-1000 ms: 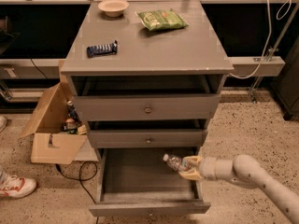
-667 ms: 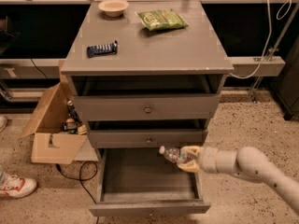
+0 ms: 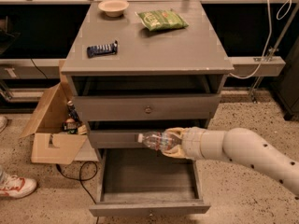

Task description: Pick water bottle from bottom drawer and place on counter

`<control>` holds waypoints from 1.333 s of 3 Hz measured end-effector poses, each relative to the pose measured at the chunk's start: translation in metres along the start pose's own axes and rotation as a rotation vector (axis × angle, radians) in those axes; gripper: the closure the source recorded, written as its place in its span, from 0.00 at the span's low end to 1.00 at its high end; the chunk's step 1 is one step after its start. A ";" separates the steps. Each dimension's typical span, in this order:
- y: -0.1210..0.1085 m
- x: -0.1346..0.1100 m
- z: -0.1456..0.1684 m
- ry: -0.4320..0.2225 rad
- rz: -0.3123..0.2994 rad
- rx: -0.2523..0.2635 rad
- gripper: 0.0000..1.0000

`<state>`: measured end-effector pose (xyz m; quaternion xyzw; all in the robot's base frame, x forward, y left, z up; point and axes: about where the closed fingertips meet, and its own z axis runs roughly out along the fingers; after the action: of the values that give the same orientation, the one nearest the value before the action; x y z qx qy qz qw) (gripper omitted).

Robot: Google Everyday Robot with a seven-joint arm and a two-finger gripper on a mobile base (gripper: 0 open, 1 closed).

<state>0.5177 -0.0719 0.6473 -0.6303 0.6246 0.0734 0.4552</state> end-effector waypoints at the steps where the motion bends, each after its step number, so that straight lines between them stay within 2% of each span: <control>1: -0.018 -0.021 -0.018 0.027 -0.059 0.029 1.00; 2: -0.021 -0.023 -0.018 0.017 -0.062 0.035 1.00; 3: -0.071 -0.052 -0.047 -0.018 -0.103 0.115 1.00; 4: -0.166 -0.109 -0.095 -0.030 -0.168 0.214 1.00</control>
Offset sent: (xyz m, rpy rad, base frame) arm 0.0074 -0.0006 0.0397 -0.0258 -0.0754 0.0026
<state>0.5917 -0.0886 0.8538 -0.6270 0.5670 -0.0227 0.5337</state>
